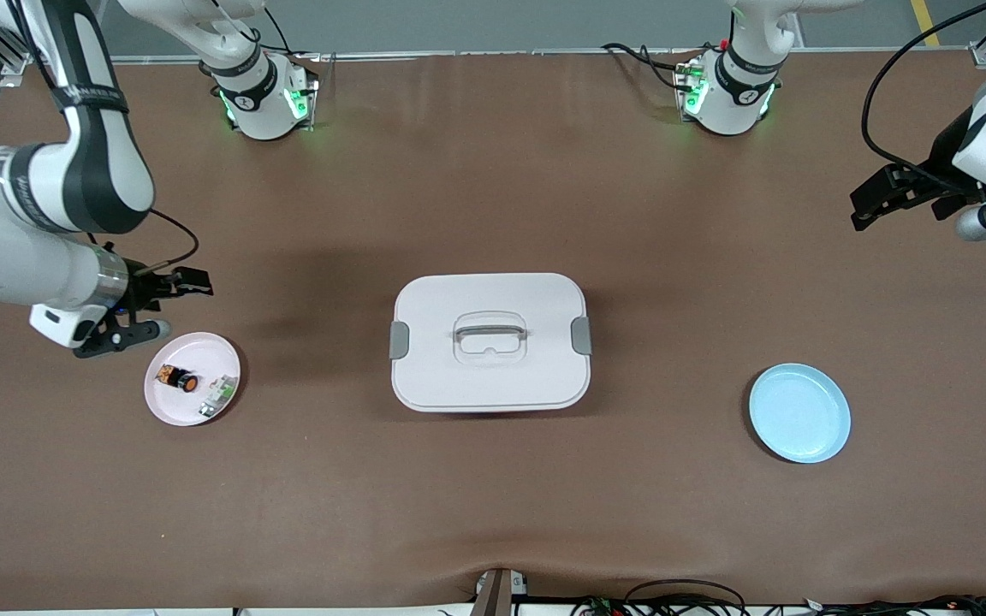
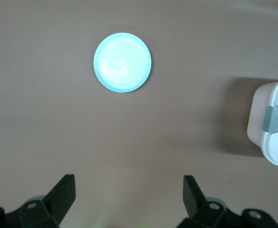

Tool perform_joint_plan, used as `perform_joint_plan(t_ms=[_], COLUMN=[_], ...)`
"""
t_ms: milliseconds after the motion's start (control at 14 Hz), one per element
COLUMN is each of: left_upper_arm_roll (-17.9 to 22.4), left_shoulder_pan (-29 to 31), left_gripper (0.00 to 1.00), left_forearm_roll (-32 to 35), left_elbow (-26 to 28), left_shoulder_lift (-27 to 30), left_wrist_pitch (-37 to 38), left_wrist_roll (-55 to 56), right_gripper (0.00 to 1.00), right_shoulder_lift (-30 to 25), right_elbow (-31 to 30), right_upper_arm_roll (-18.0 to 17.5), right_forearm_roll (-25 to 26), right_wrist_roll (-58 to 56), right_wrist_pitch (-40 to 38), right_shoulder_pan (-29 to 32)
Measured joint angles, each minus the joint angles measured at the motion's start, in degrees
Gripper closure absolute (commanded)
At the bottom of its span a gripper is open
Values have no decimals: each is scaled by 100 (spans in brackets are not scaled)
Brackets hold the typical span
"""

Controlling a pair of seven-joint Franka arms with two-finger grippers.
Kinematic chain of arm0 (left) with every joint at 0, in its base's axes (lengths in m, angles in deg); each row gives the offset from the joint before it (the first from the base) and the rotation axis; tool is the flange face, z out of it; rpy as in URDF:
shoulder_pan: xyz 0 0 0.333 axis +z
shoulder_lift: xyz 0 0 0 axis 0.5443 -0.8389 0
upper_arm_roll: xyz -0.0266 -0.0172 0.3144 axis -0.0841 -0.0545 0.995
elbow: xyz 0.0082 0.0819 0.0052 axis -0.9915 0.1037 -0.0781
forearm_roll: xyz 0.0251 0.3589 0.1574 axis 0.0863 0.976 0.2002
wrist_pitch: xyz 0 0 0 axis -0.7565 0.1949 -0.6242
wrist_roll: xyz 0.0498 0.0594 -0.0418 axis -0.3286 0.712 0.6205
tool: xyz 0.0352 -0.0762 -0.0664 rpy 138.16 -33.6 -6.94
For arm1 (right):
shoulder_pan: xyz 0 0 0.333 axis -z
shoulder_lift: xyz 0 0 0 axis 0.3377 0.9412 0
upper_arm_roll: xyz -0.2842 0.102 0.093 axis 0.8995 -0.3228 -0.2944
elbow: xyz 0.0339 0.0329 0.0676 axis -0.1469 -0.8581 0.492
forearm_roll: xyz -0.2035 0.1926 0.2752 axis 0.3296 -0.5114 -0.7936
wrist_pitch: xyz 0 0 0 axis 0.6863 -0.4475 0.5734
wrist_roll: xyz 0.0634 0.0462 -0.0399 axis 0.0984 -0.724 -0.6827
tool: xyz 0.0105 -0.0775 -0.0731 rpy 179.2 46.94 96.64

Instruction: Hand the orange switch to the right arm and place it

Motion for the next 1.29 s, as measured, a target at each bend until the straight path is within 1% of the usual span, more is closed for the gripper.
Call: perform_joint_plan(t_ms=[143,357,500,786,1000,1286], left_upper_arm_roll=[0,0,0,0,0,0], left_shoulder_pan=[0,0,0,0,0,0], left_gripper=[0,0,0,0,0,0], left_forearm_roll=[0,-1,-1,-1,-1,-1], left_elbow=[0,-1,-2,-3,-4,-4], left_shoulder_lift=[0,0,0,0,1,1], left_wrist_pitch=[0,0,0,1,5,6], left_wrist_roll=[0,0,0,0,0,0], right_gripper=[0,0,0,0,0,0], right_shoulder_lift=[-24,-22,-24,-22,-23,-18], right_elbow=[399,1103,1561,2221,2589,2708], right_upper_arm_roll=[39,66,83,104,111,66], right_forearm_roll=[104,475,511,551,546,546], right_wrist_roll=[43,61,87,88,204,758], right_wrist_pitch=[-335,-872,-1088,-1227,-1240,-1241], right_shoulder_pan=[11,42,149,504,767,790])
